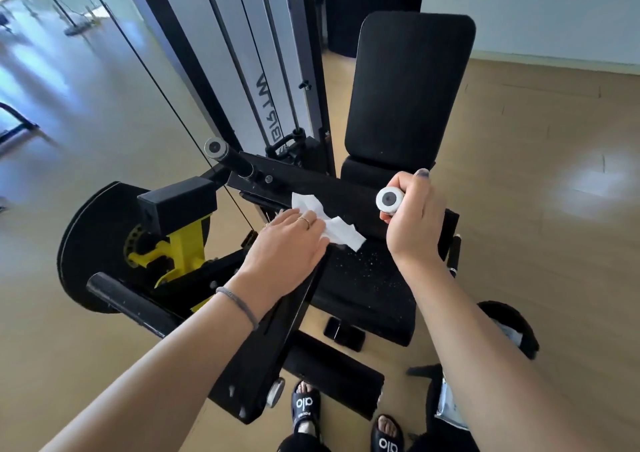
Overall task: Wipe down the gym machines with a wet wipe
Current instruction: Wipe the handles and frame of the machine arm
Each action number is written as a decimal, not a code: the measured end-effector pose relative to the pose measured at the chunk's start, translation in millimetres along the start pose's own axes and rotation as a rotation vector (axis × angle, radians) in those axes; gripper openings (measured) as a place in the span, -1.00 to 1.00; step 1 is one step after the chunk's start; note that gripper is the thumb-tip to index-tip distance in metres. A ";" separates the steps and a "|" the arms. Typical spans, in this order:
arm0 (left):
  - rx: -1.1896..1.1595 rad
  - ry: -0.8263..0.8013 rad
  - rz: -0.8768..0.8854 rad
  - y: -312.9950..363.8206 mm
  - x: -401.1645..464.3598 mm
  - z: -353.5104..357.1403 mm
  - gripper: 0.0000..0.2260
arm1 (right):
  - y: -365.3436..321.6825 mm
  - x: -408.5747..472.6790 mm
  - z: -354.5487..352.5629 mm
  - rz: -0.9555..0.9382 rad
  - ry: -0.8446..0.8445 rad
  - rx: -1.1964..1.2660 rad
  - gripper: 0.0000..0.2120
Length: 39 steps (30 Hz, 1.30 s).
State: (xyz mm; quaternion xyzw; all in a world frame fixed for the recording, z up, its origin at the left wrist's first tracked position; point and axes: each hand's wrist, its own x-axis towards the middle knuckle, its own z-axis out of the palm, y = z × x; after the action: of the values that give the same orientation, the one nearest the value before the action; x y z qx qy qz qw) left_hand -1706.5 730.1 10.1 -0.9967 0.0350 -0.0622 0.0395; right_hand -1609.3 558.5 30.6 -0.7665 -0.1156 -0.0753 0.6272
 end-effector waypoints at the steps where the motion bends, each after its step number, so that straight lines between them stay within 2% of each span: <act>1: -0.005 0.009 0.046 -1.3 -2.0 -1.2 -0.72 | -0.5 0.0 0.4 0.017 0.003 0.017 -0.49; 4: 0.023 0.048 0.104 -17.9 -5.1 1.4 -0.96 | -7.5 -3.3 0.1 0.090 0.005 0.078 -0.45; 6: 0.015 0.060 0.117 -29.4 -9.7 8.6 -0.82 | -17.4 -13.0 0.7 0.076 0.116 0.072 -0.45; 8: -0.019 0.069 0.159 -33.1 -18.0 19.2 -0.76 | -35.8 -29.6 6.7 -0.153 0.251 0.022 -0.58; 9: -0.048 0.063 0.175 -32.3 -23.8 23.4 -0.76 | -44.2 -39.3 14.3 -0.310 0.260 -0.022 -0.63; 11: -0.109 0.050 0.174 -29.9 -34.3 32.3 -0.83 | -44.8 -55.5 36.0 -0.531 0.146 -0.153 -0.63; 12: -0.107 0.045 0.172 -28.5 -37.3 34.2 -0.86 | -35.8 -60.2 47.9 -0.518 0.059 -0.224 -0.62; 13: -0.090 0.028 0.162 -28.5 -37.1 35.0 -0.85 | -23.0 -61.5 59.1 -0.422 -0.022 -0.287 -0.60; 15: -0.124 0.003 0.043 -29.3 -32.8 34.4 -0.79 | 2.9 -58.3 74.8 -0.127 -0.163 -0.424 -0.57; 17: -0.164 -0.026 -0.035 -26.9 -32.4 30.3 -0.79 | 21.1 -51.9 81.1 0.086 -0.272 -0.558 -0.56; 19: -0.076 -0.109 0.147 -17.4 -45.3 37.0 -0.85 | 24.8 -46.9 80.7 0.169 -0.315 -0.640 -0.54; 21: -0.016 -0.152 0.320 -16.6 -60.2 43.7 -0.86 | 22.3 -44.7 79.3 0.169 -0.322 -0.686 -0.49; 22: -0.034 -0.145 0.301 -22.7 -60.8 45.9 -0.87 | 22.3 -44.3 78.8 0.168 -0.323 -0.703 -0.48; 25: -0.136 -0.065 0.021 -40.9 -53.8 45.2 -0.88 | 25.4 -43.6 80.3 0.147 -0.308 -0.785 -0.48; 26: -0.126 -0.064 0.014 -37.0 -53.4 43.7 -0.87 | 25.8 -43.4 81.5 0.134 -0.296 -0.812 -0.47; 29: -0.118 -0.138 0.255 -7.6 -62.4 37.1 -0.81 | 27.0 -43.2 85.6 0.102 -0.242 -0.870 -0.46; 31: -0.091 -0.117 0.320 -10.6 -59.9 37.2 -0.82 | 29.6 -43.9 87.7 0.086 -0.208 -0.889 -0.47; 35: -0.172 -0.026 0.058 -34.8 -42.4 36.8 -0.89 | 33.4 -46.2 91.0 0.058 -0.139 -0.918 -0.49; 36: -0.179 -0.034 0.096 -30.0 -40.7 36.6 -0.89 | 33.5 -46.0 91.8 0.067 -0.134 -0.912 -0.49; 38: -0.175 -0.026 0.259 -15.5 -41.0 34.0 -0.76 | 34.8 -45.4 92.3 0.087 -0.136 -0.876 -0.49; 39: -0.194 0.005 0.276 -13.0 -39.7 31.1 -0.73 | 35.1 -45.5 92.0 0.092 -0.132 -0.861 -0.49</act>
State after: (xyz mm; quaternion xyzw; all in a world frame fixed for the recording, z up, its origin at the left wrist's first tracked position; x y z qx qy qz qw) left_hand -1741.0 748.2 -24.4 -0.9814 0.1776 -0.0549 -0.0485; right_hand -1646.2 638.2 -33.0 -0.9655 -0.0794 -0.0397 0.2447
